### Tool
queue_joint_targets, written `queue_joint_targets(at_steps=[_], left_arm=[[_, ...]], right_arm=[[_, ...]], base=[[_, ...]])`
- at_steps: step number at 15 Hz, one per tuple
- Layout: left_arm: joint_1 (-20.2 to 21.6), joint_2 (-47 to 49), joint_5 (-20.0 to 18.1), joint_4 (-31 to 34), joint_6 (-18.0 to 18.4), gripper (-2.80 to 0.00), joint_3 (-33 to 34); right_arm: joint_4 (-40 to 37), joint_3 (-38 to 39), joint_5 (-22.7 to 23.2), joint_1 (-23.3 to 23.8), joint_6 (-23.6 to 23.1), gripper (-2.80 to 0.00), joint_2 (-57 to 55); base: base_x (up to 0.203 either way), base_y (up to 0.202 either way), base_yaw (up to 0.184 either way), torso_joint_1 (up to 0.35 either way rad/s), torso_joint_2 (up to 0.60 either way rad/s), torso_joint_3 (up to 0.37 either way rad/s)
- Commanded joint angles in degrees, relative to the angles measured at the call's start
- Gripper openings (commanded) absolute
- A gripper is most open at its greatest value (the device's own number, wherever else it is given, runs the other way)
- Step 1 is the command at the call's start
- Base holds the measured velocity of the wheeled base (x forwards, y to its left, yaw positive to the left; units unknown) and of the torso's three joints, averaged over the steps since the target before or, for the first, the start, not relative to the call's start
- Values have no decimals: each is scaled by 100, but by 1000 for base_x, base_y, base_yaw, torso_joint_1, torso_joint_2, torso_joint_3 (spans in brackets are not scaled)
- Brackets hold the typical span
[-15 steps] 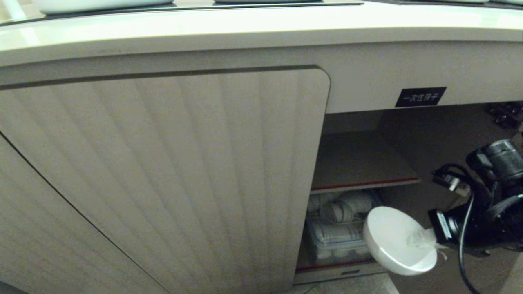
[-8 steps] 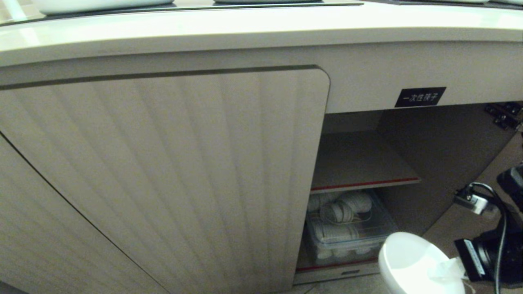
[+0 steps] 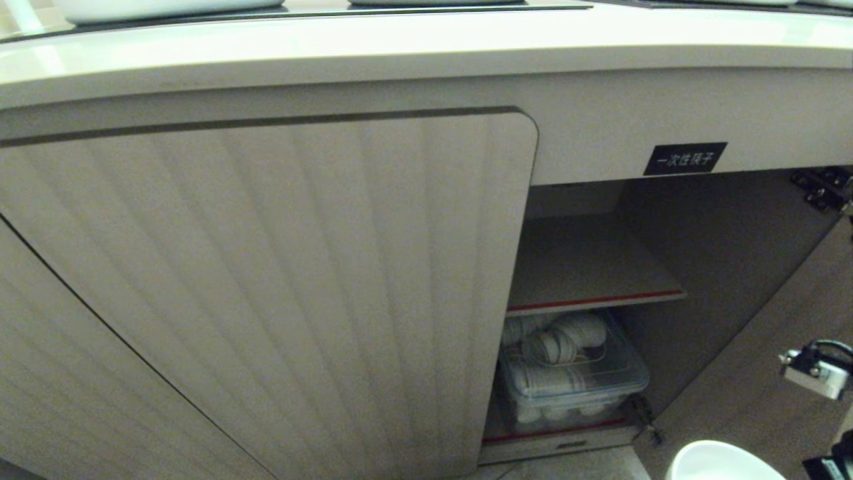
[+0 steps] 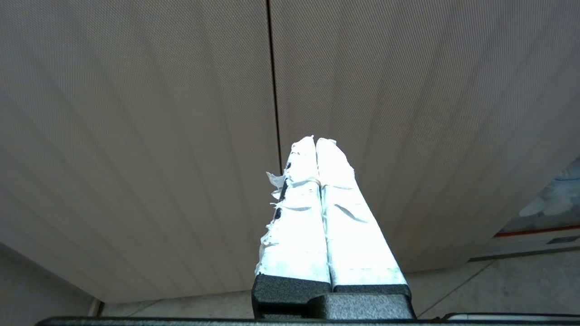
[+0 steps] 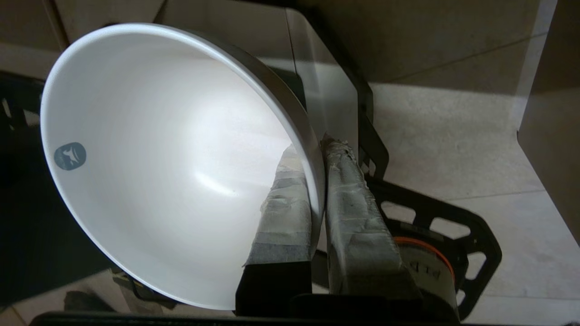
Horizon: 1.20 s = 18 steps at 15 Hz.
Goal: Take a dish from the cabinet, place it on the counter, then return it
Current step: Place it on the table
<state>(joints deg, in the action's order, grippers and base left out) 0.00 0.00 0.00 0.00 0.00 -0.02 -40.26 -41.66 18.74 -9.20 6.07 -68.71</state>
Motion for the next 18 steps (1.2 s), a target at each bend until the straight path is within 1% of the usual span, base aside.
queue_joint_targets(at_steps=[1, 4, 6, 8, 11, 12, 14, 18], left_arm=[[0, 0, 0, 0, 0, -280, 2], [0, 0, 0, 0, 0, -280, 2], [0, 0, 0, 0, 0, -280, 1], [0, 0, 0, 0, 0, -280, 2], [0, 0, 0, 0, 0, -280, -6], [0, 0, 0, 0, 0, -280, 2], [0, 0, 0, 0, 0, -280, 2], [0, 0, 0, 0, 0, -280, 2]], right_arm=[[-169, 53, 16, -10, -72, -280, 281], [-211, 277, 32, -104, -123, -280, 510], [-197, 273, 34, -404, -100, -280, 683], [-193, 304, 34, -560, -51, -280, 822], [-234, 306, 27, -626, -47, -280, 947], [-245, 301, 11, -650, 28, -280, 939], [-233, 247, -1, -817, 356, -280, 947], [-218, 219, -2, -811, 370, -280, 1019]], base=[[0, 0, 0, 0, 0, 0], [0, 0, 0, 0, 0, 0], [0, 0, 0, 0, 0, 0], [0, 0, 0, 0, 0, 0], [0, 0, 0, 0, 0, 0], [0, 0, 0, 0, 0, 0], [0, 0, 0, 0, 0, 0], [0, 0, 0, 0, 0, 0]])
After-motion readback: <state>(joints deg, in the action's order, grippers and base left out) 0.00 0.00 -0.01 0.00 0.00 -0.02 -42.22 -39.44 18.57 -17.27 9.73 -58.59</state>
